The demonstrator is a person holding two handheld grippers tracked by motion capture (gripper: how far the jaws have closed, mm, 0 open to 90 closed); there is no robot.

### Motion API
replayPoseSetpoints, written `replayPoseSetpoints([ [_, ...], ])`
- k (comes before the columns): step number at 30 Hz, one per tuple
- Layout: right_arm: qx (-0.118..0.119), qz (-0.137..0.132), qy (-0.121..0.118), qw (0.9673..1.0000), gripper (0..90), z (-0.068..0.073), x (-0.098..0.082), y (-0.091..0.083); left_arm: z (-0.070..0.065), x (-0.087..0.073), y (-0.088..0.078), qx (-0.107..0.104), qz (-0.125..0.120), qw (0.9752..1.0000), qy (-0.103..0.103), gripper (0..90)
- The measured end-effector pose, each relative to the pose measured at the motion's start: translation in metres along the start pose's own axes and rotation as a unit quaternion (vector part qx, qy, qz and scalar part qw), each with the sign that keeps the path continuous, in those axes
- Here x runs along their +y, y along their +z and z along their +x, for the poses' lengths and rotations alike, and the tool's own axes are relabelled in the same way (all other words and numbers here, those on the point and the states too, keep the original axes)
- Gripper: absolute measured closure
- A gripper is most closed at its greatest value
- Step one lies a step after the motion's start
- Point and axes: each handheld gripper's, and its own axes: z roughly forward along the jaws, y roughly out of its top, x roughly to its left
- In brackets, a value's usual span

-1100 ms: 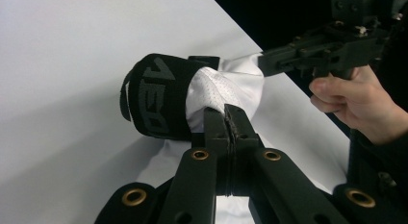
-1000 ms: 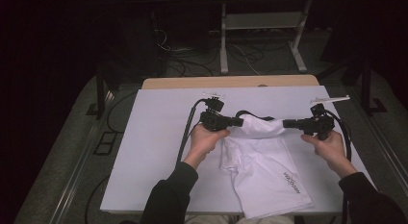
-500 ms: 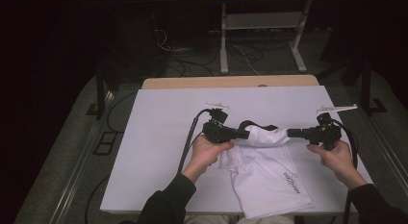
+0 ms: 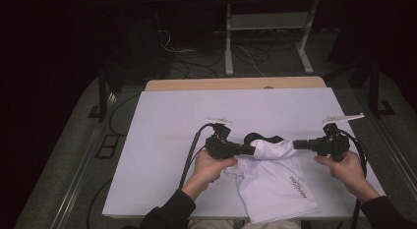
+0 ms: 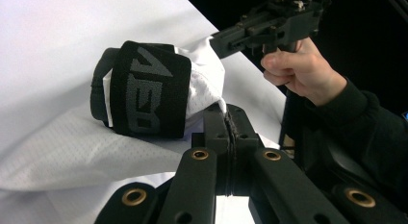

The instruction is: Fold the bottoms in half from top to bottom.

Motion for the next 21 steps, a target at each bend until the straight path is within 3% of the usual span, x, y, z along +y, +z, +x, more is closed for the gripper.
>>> replayPoseSetpoints([
  [6,0.004,0.012,-0.003,0.9999,88.9,0.004,-0.008,0.001,-0.004,-0.013,0.002,-0.023,0.003,0.9997,-0.009,88.4],
  [21,0.007,0.041,-0.002,0.9991,88.8,0.009,-0.027,0.001,-0.001,-0.042,0.011,-0.049,0.017,0.9983,-0.027,88.4],
])
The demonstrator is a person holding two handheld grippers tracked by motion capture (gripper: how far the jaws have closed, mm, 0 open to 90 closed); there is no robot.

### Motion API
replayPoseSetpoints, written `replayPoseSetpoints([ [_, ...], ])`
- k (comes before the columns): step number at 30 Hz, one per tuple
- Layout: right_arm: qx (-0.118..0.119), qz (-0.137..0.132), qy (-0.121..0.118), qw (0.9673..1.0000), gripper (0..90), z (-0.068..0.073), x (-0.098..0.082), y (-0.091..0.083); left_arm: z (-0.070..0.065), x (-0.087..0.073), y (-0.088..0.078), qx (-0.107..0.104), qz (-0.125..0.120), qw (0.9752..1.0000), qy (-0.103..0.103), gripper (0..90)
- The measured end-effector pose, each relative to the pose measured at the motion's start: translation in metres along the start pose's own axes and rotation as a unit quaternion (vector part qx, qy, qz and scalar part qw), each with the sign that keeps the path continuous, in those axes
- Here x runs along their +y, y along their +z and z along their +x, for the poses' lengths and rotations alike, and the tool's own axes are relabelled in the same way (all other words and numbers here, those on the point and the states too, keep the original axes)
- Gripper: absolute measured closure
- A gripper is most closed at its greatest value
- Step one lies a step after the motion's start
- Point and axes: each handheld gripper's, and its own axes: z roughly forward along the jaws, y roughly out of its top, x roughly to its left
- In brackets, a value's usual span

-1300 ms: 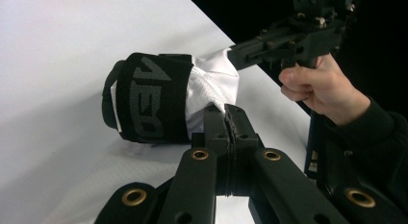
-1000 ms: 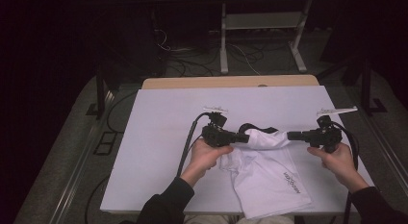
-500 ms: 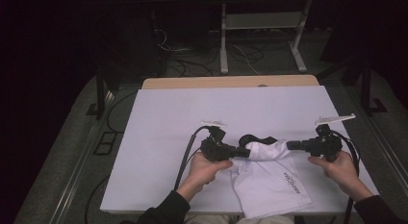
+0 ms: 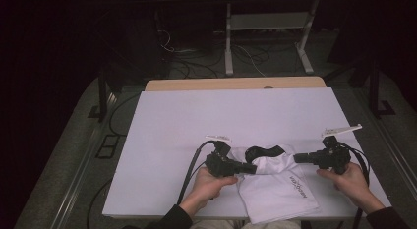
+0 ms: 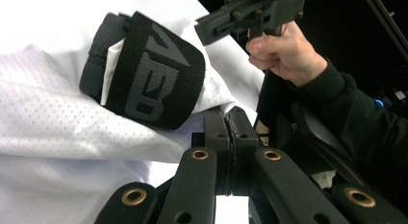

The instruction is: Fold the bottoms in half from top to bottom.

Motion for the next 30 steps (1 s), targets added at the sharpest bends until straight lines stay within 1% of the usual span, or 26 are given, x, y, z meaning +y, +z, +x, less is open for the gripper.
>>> replayPoseSetpoints([
  [2,0.001,0.004,0.001,1.0,88.8,0.0,-0.001,0.0,0.001,-0.004,0.002,-0.004,0.003,1.0,-0.005,88.4],
  [9,0.002,0.021,0.002,0.9998,88.8,0.001,-0.007,0.002,0.006,-0.014,0.008,-0.013,0.014,0.9998,-0.007,88.4],
  [12,0.002,0.027,0.004,0.9996,88.8,0.001,-0.01,0.002,0.007,-0.017,0.011,-0.019,0.015,0.9996,-0.013,88.4],
  [16,0.0,0.034,0.005,0.9994,88.8,0.002,-0.013,0.001,0.007,-0.021,0.017,-0.024,0.029,0.9992,-0.014,88.4],
  [22,0.003,0.045,0.011,0.9989,88.6,0.001,-0.018,0.0,0.008,-0.025,0.023,-0.023,0.04,0.9988,-0.016,88.4],
  [25,0.006,0.05,0.014,0.9986,87.2,0.001,-0.019,0.0,0.008,-0.026,0.024,-0.019,0.045,0.9987,-0.016,88.4],
  [26,0.009,0.05,0.012,0.9986,85.2,0.002,-0.019,0.0,0.008,-0.027,0.024,-0.016,0.047,0.9987,-0.014,88.4],
  [29,0.015,0.047,0.013,0.9987,74.1,0.003,-0.017,-0.002,0.008,-0.027,0.024,-0.01,0.048,0.9988,-0.01,88.4],
  [30,0.013,0.044,0.012,0.9989,70.7,0.004,-0.016,-0.002,0.007,-0.027,0.024,-0.007,0.049,0.9987,-0.006,88.4],
])
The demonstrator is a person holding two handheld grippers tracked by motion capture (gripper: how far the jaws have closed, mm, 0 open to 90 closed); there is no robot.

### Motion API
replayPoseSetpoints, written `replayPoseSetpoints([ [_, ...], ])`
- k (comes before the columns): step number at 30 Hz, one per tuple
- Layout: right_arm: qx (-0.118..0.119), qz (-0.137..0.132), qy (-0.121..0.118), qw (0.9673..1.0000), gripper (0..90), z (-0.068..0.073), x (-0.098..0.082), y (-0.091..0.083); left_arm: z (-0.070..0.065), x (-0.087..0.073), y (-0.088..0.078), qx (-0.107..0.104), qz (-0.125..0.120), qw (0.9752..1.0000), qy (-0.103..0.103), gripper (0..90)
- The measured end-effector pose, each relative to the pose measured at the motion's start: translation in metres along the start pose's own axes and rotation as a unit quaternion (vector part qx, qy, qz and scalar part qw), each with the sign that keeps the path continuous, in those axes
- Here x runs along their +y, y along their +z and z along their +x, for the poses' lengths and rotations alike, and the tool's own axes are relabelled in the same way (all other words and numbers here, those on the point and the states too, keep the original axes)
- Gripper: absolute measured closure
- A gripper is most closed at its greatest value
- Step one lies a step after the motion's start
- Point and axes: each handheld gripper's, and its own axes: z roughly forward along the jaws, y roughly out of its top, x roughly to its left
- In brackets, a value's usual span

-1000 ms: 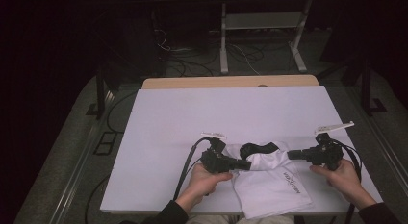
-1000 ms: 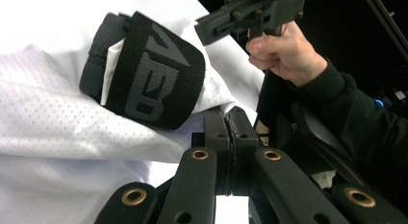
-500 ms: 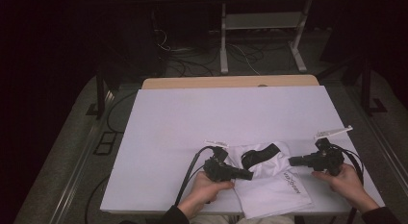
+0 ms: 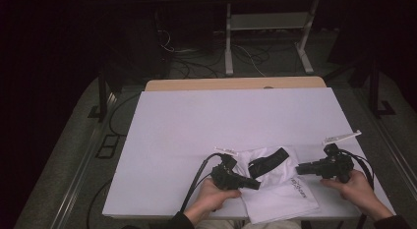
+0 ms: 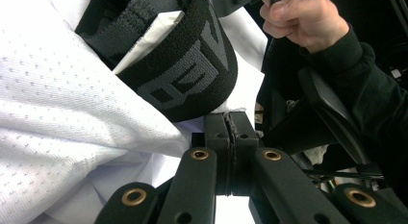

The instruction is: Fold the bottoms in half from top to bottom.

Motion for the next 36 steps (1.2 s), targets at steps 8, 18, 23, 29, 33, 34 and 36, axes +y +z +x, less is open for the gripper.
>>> replayPoseSetpoints([
  [8,-0.001,-0.031,-0.002,0.9995,42.2,0.0,0.014,-0.002,-0.003,0.0,0.003,0.025,0.012,0.9994,0.022,88.2],
  [18,0.027,-0.036,0.005,0.999,38.7,-0.018,0.043,0.015,-0.004,0.001,0.007,0.04,0.021,0.9982,0.039,88.0],
  [23,0.031,-0.019,0.022,0.9991,43.6,-0.029,0.055,0.028,-0.005,0.001,0.007,0.047,0.028,0.9975,0.046,88.0],
  [29,0.036,0.009,0.026,0.999,44.2,-0.037,0.058,0.04,-0.005,0.001,0.008,0.049,0.031,0.9971,0.049,87.9],
  [33,0.033,0.027,0.027,0.9987,43.1,-0.038,0.058,0.045,-0.005,0.001,0.008,0.049,0.032,0.9971,0.048,87.9],
  [34,0.038,0.033,0.029,0.9983,42.9,-0.038,0.058,0.047,-0.005,0.001,0.008,0.049,0.032,0.9972,0.047,87.9],
  [36,0.04,0.043,0.026,0.9979,44.2,-0.036,0.058,0.05,-0.005,0.001,0.008,0.049,0.032,0.9972,0.047,87.9],
])
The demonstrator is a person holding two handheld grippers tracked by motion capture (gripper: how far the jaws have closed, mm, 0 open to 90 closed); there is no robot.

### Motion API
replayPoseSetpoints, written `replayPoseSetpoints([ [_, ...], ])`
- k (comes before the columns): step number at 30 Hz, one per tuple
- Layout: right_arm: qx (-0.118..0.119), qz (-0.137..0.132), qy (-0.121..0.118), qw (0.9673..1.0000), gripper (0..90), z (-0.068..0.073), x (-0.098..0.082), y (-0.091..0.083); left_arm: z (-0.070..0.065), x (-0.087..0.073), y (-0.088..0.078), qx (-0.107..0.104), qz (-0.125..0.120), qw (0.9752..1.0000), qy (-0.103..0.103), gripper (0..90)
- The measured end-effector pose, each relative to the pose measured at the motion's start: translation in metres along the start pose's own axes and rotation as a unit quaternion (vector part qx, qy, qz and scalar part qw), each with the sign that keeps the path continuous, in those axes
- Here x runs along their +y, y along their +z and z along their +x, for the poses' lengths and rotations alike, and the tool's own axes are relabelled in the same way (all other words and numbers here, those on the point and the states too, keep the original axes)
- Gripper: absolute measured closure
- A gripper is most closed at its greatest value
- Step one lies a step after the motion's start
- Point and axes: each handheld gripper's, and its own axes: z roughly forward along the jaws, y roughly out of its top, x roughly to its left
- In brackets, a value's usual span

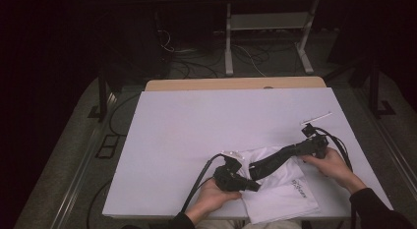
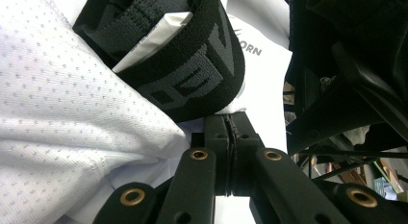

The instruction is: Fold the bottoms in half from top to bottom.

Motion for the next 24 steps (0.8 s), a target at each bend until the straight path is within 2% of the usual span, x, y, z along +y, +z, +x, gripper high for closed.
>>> replayPoseSetpoints([
  [4,-0.019,0.007,-0.018,0.9996,54.8,0.007,0.001,0.004,0.0,0.0,0.0,0.0,-0.001,1.0,0.0,87.8],
  [7,-0.026,0.0,-0.029,0.9992,62.1,0.009,0.001,0.002,0.0,0.0,0.0,0.0,0.0,1.0,0.0,87.7],
  [14,-0.019,-0.013,-0.056,0.9982,77.9,0.015,0.0,-0.004,0.0,0.0,0.0,0.0,0.001,1.0,0.001,87.1],
  [21,-0.015,-0.023,-0.075,0.9968,78.9,0.02,-0.002,-0.01,0.001,0.001,-0.002,-0.002,0.01,1.0,-0.001,76.4],
  [24,-0.01,-0.034,-0.077,0.9964,79.1,0.022,-0.002,-0.014,0.0,0.002,-0.005,0.005,0.008,0.9999,0.008,68.4],
])
